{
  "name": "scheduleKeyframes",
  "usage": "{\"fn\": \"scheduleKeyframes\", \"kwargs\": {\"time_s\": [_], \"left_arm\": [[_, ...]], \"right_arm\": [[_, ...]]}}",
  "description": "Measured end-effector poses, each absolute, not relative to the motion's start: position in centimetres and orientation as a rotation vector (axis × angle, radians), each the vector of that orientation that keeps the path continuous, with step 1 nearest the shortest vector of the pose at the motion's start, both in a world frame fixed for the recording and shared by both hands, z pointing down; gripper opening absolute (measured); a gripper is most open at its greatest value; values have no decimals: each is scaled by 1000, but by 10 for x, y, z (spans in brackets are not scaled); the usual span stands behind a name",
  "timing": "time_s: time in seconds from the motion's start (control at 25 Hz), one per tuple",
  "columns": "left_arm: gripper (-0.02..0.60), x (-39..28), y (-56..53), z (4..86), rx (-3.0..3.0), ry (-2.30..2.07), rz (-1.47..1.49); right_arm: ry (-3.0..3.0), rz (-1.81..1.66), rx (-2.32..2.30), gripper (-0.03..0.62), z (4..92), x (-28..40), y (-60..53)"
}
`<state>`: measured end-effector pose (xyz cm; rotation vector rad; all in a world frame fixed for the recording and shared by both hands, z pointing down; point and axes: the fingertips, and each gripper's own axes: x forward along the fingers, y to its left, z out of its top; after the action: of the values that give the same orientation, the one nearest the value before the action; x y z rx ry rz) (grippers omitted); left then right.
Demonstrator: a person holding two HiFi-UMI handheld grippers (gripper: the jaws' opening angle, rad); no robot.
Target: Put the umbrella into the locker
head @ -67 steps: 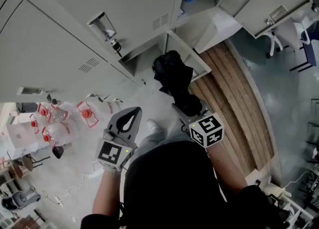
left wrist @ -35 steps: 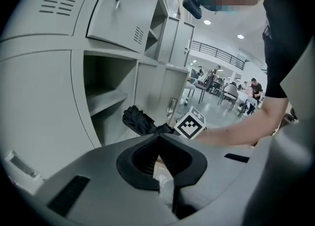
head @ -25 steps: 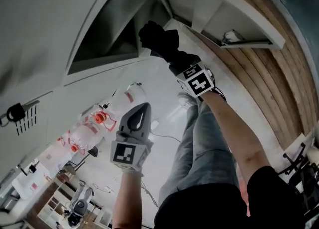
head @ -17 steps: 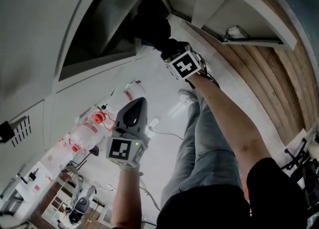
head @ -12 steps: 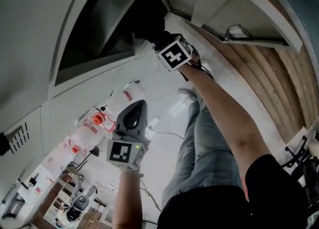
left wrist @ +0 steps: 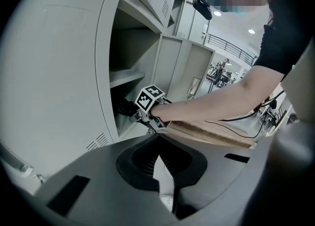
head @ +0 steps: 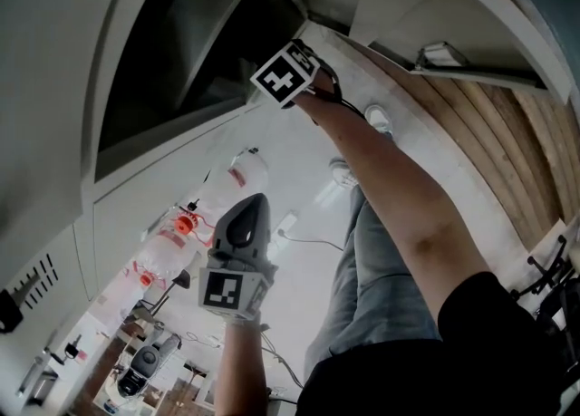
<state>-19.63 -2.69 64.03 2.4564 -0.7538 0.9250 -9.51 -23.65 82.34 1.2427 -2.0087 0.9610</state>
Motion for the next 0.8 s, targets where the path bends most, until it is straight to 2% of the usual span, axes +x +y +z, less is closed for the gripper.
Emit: {"fn": "scheduleKeyframes", "kwargs": {"time_s": [0.24,0.4,0.8], "left_arm": [[9,-191,-27,645,2461,-731,895],[9,-183,-26,645,2436,-719,884],[9,-189,-22,647,2444,-715,866]], "right_arm": [[-2015,929,1242,252,825,-100,-241],[-2072,970,1265,305,819,-102,-238],[-2013,1136,1312,331,834,-87,-192]]}}
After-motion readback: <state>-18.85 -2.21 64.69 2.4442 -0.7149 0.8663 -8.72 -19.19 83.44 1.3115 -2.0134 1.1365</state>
